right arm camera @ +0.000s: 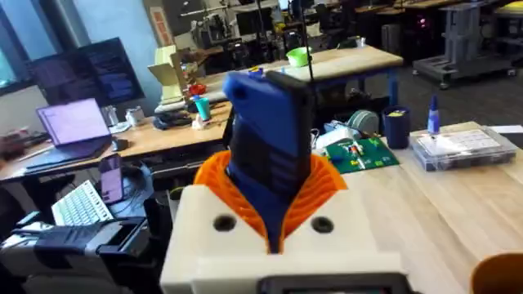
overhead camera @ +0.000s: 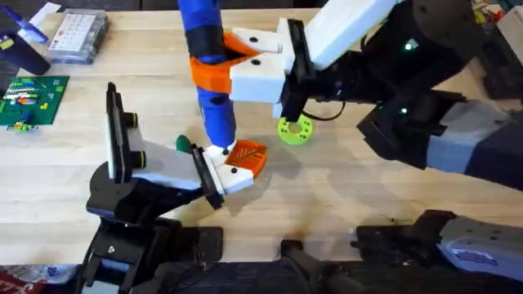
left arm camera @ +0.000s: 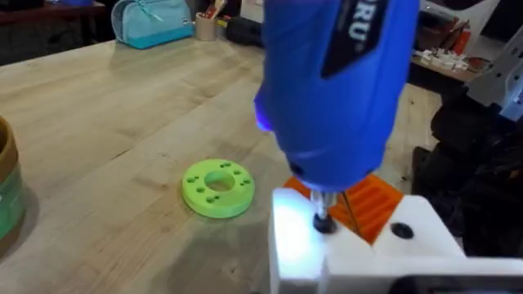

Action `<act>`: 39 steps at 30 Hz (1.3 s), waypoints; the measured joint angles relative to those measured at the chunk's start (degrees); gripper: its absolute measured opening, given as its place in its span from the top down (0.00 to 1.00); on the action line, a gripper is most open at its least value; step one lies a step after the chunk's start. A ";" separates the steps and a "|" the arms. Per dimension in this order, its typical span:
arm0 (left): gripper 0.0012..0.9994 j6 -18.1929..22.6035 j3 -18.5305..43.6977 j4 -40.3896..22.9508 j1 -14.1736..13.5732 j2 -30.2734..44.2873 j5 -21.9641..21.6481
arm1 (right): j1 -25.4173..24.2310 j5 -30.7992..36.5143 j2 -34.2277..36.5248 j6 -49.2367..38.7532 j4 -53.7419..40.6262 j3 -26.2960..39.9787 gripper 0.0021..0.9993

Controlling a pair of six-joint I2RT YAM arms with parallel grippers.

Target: Pick up the gripper from the table and insert it into the empty holder that is missing its gripper. Then pick up a screw, insert it into the mounting hole, and use the screwdriver to tighten it. Finally, clean up the table by picking up the vegetable and placing it into the bucket.

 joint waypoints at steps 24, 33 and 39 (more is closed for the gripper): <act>0.98 0.47 0.00 0.06 0.00 -0.02 -0.02 | -1.85 -7.33 0.76 -0.10 4.85 0.01 0.96; 0.98 0.63 0.00 0.07 0.01 -0.07 -0.21 | -2.93 -7.70 0.87 2.02 7.01 -0.01 0.96; 0.98 0.63 0.00 0.07 0.01 -0.07 -0.24 | -4.94 -6.63 0.87 6.83 9.47 0.35 0.96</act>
